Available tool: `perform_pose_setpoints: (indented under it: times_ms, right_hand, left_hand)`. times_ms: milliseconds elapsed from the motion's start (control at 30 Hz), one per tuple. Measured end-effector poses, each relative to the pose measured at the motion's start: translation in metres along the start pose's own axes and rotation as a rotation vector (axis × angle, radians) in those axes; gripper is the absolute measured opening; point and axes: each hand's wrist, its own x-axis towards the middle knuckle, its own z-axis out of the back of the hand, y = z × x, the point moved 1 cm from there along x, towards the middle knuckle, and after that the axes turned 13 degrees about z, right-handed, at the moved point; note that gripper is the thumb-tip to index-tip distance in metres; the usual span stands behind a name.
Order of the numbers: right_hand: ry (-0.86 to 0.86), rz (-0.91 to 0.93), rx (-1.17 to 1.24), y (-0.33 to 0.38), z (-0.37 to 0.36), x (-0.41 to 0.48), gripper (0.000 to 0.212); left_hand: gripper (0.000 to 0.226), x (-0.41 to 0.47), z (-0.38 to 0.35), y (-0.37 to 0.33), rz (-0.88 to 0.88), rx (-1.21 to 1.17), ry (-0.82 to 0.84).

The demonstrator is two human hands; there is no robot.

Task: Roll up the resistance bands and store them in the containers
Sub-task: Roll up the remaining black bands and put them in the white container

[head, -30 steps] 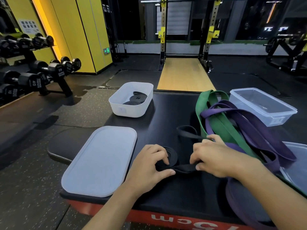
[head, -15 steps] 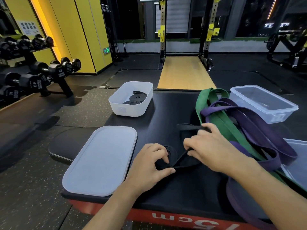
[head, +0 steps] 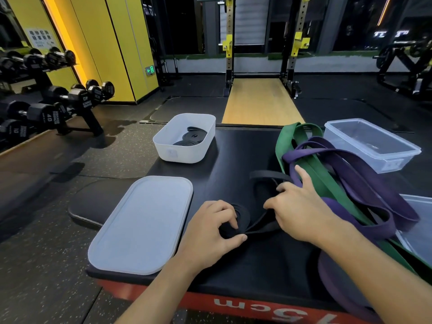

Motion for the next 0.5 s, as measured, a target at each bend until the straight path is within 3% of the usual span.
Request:
perform_pose_setpoints:
  times_ms: [167,367,500]
  right_hand:
    - [-0.186,0.150,0.061,0.029,0.006,-0.012,0.037]
    - [-0.162,0.208,0.327,0.040,-0.012,-0.005,0.075]
    - [-0.138,0.153,0.535,0.035,-0.015,0.004,0.085]
  left_hand:
    - [0.028,0.001,-0.001,-0.002,-0.019,0.012,-0.011]
    - [0.026,0.000,0.000,-0.001,-0.025,0.011,-0.004]
    - [0.025,0.000,0.000,0.000,-0.032,-0.007,-0.004]
